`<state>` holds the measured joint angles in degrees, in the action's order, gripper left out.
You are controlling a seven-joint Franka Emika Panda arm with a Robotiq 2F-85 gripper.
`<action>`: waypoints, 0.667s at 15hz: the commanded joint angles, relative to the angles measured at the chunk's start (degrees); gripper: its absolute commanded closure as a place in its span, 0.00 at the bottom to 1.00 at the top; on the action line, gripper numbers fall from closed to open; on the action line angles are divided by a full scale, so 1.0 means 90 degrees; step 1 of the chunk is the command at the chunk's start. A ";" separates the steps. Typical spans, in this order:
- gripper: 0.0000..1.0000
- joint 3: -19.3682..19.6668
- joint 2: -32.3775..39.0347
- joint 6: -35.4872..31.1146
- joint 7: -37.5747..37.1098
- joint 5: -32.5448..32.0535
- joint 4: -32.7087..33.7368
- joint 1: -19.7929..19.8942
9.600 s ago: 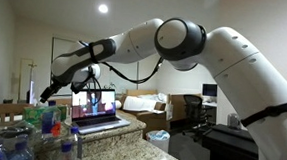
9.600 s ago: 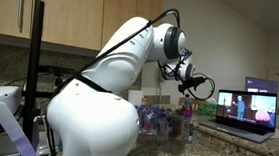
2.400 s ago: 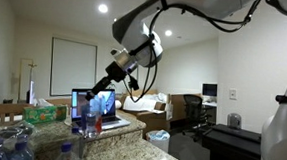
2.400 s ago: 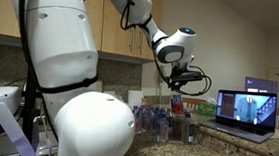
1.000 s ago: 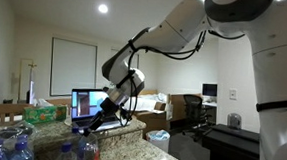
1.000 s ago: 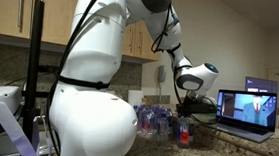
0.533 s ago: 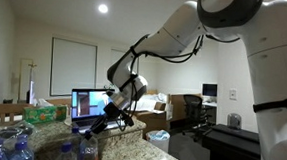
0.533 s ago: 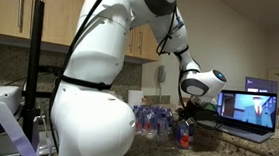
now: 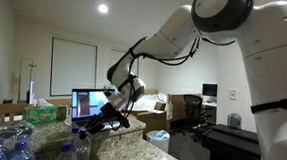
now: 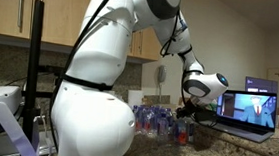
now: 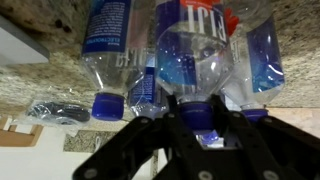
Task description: Move the bottle to the left, pick up the bottle near the laptop and put it together with other bottles on the left
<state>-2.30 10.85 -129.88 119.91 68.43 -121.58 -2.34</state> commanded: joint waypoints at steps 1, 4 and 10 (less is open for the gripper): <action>0.86 -0.0062 0.0086 0.0427 0.0202 0.0019 0.0339 0.0081; 0.86 -0.0085 0.0412 0.0600 -0.0131 -0.0167 0.0783 0.0025; 0.39 -0.0157 0.0956 0.0712 -0.1157 -0.1033 0.1577 -0.0123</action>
<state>-3.46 17.69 -125.59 115.24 63.34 -111.50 -3.13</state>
